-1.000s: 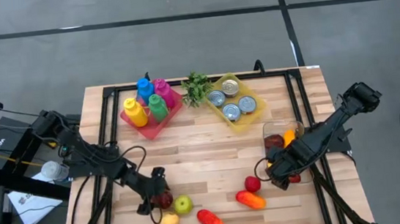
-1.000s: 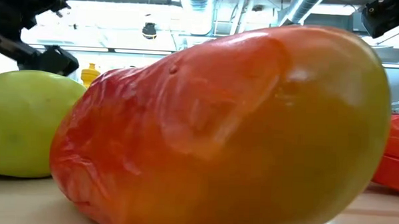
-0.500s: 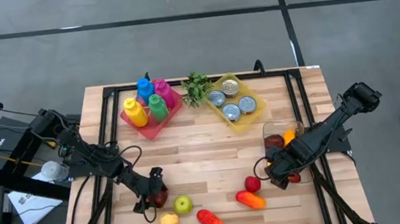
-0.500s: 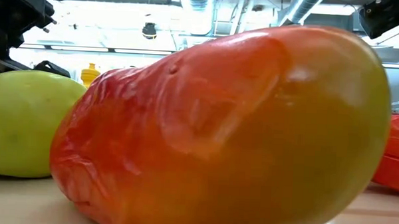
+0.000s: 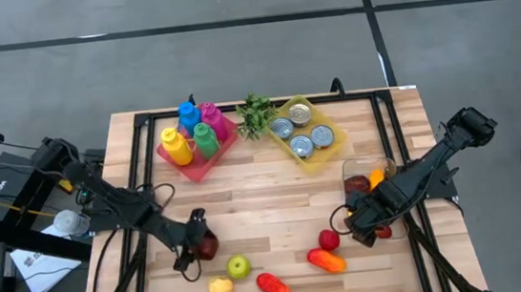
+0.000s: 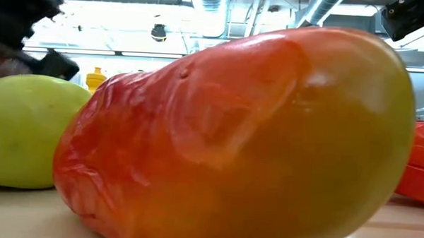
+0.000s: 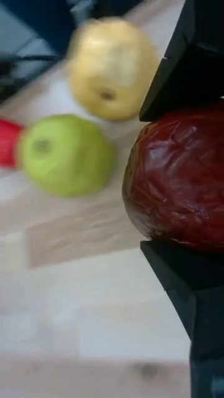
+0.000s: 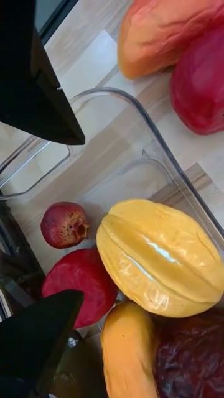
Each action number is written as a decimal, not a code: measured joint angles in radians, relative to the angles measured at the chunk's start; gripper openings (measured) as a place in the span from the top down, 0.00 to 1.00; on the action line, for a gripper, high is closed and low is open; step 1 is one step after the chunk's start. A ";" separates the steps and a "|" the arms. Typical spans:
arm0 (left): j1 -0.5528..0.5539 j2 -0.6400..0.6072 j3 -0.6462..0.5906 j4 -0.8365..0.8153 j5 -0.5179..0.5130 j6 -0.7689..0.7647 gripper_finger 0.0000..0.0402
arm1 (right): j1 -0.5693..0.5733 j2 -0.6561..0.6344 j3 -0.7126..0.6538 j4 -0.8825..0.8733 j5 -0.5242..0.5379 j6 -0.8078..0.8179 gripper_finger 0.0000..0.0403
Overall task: Pick & Place Food Item
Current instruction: Put the dark red apple into the transparent bin
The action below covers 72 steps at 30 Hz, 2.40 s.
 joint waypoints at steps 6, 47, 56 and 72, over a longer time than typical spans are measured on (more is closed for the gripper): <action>0.106 -0.184 0.004 -0.011 -0.100 -0.128 0.26 | -0.019 -0.002 0.015 0.024 0.000 -0.020 0.02; 0.640 0.211 0.588 0.733 0.181 -0.566 0.25 | -0.354 -0.004 0.492 0.812 0.618 -1.452 0.02; 0.655 0.277 0.642 0.730 0.208 -0.588 0.25 | -0.355 0.000 0.491 0.817 0.529 -1.442 0.02; 0.658 0.302 0.661 0.728 0.207 -0.618 0.25 | -0.362 0.000 0.492 0.784 0.550 -1.390 0.35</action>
